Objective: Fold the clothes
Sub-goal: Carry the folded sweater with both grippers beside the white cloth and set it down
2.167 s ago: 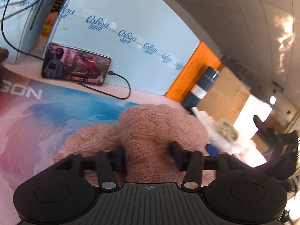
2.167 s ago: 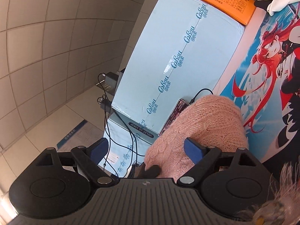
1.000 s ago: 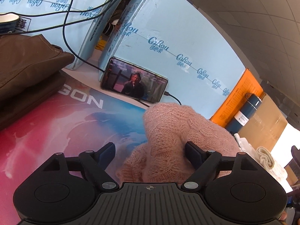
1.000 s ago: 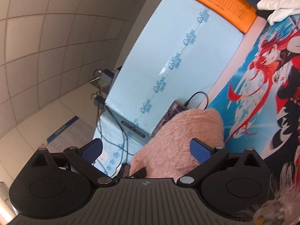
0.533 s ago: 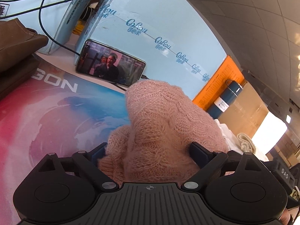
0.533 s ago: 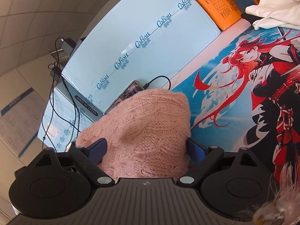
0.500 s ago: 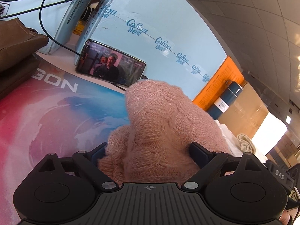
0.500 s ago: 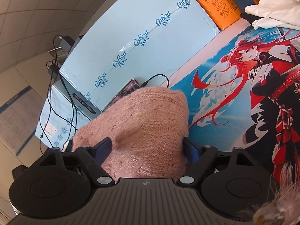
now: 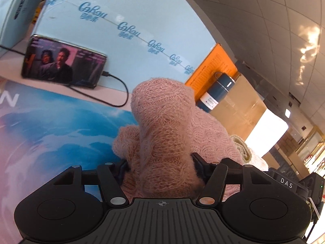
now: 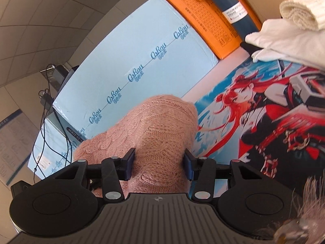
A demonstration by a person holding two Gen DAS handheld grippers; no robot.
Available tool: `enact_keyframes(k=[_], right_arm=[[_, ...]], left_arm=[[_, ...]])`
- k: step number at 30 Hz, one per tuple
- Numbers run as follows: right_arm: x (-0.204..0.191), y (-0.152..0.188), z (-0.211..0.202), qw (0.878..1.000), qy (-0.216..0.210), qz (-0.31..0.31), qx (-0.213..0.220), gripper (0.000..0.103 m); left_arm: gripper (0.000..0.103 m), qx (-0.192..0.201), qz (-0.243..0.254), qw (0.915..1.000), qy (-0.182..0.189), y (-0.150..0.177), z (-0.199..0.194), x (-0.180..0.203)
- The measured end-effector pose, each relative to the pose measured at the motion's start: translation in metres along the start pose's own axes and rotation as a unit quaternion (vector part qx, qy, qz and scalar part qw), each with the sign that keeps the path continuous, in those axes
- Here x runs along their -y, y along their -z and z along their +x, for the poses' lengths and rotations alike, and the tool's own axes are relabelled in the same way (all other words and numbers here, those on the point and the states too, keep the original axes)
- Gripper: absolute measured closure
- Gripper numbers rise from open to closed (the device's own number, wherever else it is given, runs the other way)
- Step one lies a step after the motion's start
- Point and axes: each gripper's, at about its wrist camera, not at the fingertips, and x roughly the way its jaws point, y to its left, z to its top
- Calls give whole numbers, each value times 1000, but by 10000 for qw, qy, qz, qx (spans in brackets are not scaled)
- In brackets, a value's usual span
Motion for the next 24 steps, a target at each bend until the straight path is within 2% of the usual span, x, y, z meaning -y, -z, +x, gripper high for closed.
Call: enact_keyframes(k=[6, 10, 12, 17, 19, 24], right_arm=[[27, -47, 8, 9966, 573, -213, 548, 59], [51, -75, 15, 9913, 772, -182, 1053, 59], [66, -87, 18, 9880, 823, -99, 1305, 59], [97, -98, 27, 9805, 1095, -9, 1633, 59], [107, -98, 30, 9783, 1286, 32, 1626, 59], [126, -102, 35, 9752, 1615, 277, 1486, 55]], left_arm=[[42, -70, 235, 9990, 365, -15, 75, 30], [42, 39, 123, 9978, 646, -21, 120, 42], [42, 35, 67, 9977, 667, -24, 141, 48], [42, 25, 181, 9981, 583, -33, 182, 65], [42, 6, 245, 9983, 534, -35, 197, 69], [40, -135, 574, 9982, 68, -32, 225, 71]])
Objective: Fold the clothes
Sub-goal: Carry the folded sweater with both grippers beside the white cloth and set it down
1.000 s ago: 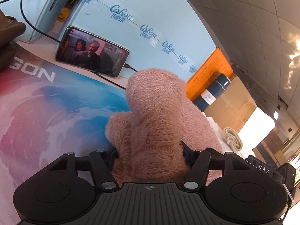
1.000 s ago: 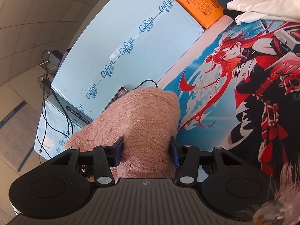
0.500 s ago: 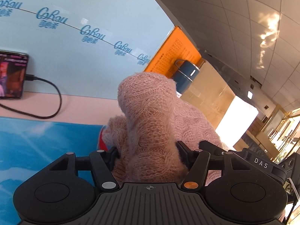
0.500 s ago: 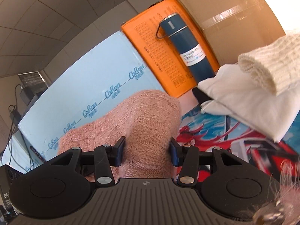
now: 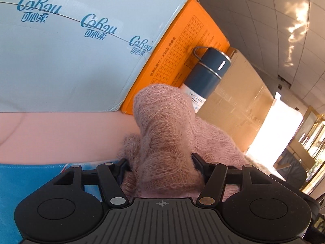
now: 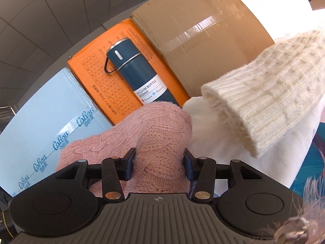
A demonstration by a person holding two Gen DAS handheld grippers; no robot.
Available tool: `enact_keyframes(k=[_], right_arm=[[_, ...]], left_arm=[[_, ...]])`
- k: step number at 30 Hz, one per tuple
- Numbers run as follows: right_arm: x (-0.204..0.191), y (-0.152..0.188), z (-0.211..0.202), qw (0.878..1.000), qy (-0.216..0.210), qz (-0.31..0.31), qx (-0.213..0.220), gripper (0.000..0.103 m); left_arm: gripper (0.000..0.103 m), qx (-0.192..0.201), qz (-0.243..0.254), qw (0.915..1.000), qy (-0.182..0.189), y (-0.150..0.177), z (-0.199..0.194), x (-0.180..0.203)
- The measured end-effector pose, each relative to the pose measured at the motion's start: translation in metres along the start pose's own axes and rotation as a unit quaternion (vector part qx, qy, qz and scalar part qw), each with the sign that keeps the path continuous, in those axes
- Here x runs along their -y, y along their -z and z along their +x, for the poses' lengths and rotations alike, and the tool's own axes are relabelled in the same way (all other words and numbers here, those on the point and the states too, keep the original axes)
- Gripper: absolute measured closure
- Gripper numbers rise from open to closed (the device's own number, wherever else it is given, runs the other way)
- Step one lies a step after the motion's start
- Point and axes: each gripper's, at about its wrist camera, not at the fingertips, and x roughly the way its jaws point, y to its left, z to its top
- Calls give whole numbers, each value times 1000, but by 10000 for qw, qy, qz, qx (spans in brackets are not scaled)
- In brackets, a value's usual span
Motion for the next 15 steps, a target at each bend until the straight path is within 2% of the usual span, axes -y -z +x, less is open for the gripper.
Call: enact_keyframes(k=[4, 6, 8, 10, 13, 15], right_arm=[[4, 3, 10, 9994, 268, -63, -219, 50], [4, 5, 10, 9993, 291, -105, -197, 47], [3, 6, 7, 9994, 288, -126, -135, 40], [3, 7, 3, 9995, 283, -130, -49, 30], [0, 8, -11, 9982, 432, -252, 334, 12], [-5, 10, -22, 9961, 480, -412, 612, 9]], left_arm=[[29, -162, 1, 9996, -222, 2, 5, -3], [17, -187, 34, 9993, -313, 3, 3, -3], [12, -156, 50, 9991, -392, 2, -3, -3], [11, -27, 80, 9990, -428, 5, -16, -4], [8, 204, 219, 9985, -469, 12, -42, -4], [7, 360, 361, 9975, -487, 19, -65, -4]])
